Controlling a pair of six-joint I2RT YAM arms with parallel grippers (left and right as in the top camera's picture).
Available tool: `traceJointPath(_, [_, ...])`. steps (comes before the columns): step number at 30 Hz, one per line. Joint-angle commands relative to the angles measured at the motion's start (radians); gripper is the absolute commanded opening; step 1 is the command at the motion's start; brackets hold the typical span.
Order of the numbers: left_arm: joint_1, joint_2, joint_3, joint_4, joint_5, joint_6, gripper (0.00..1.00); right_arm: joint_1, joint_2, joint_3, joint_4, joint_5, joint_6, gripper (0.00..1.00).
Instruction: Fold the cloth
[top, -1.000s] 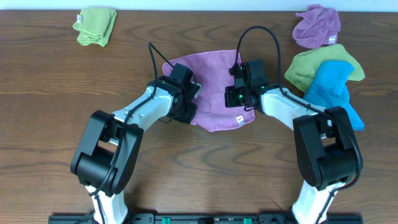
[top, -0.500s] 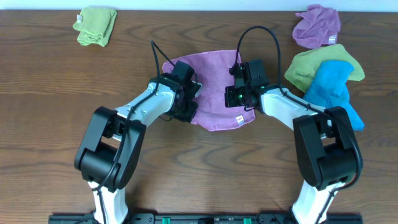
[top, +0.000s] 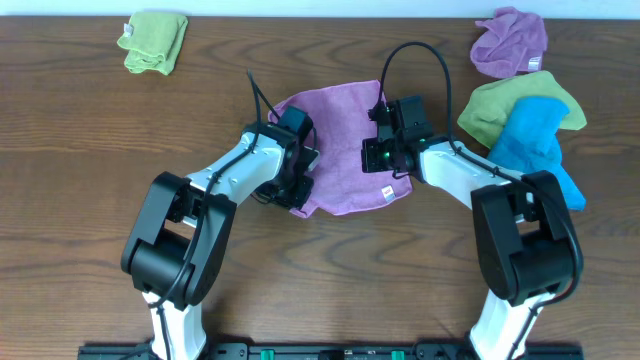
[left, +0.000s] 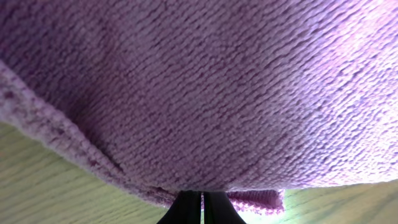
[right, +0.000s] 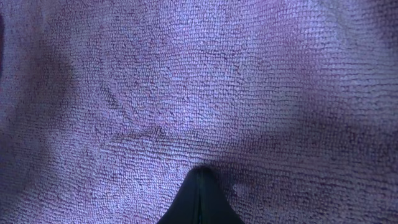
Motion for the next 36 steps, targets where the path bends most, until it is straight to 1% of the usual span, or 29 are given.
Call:
traceJointPath(1, [0.025,0.094,-0.076,-0.030,-0.208,-0.021,0.06,-0.015,0.008,-0.003,-0.014,0.001,0.015,0.01])
traceJointPath(6, [0.086,0.090,-0.076,-0.027,-0.261,-0.027,0.06,-0.035,0.008,-0.003,-0.030,0.001,0.014,0.01])
traceJointPath(9, [0.131,0.078,-0.076,-0.019,-0.262,-0.026,0.06,-0.047,0.008,-0.003,-0.036,0.000,0.005,0.01])
traceJointPath(14, [0.175,0.034,-0.074,-0.013,-0.260,0.026,0.06,-0.053,0.008,-0.003,-0.040,-0.011,-0.012,0.01])
traceJointPath(19, [0.158,-0.053,-0.070,-0.014,-0.178,0.073,0.06,-0.053,0.005,0.026,-0.059,-0.061,-0.019,0.01])
traceJointPath(22, [0.140,-0.126,-0.070,-0.026,-0.106,0.086,0.06,-0.053,-0.005,0.091,-0.135,-0.086,-0.049,0.01])
traceJointPath(27, [0.105,-0.252,-0.070,-0.044,-0.103,0.085,0.06,-0.054,-0.052,0.228,-0.317,-0.061,-0.122,0.01])
traceJointPath(30, [0.083,-0.368,-0.070,-0.043,-0.105,0.049,0.06,-0.060,-0.133,0.299,-0.425,0.003,-0.128,0.01])
traceJointPath(34, [0.094,-0.454,-0.070,-0.058,-0.101,-0.006,0.06,-0.060,-0.250,0.312,-0.540,0.067,-0.151,0.01])
traceJointPath(36, [0.109,-0.492,-0.070,-0.069,-0.059,-0.023,0.06,-0.060,-0.309,0.311,-0.624,0.099,-0.156,0.02])
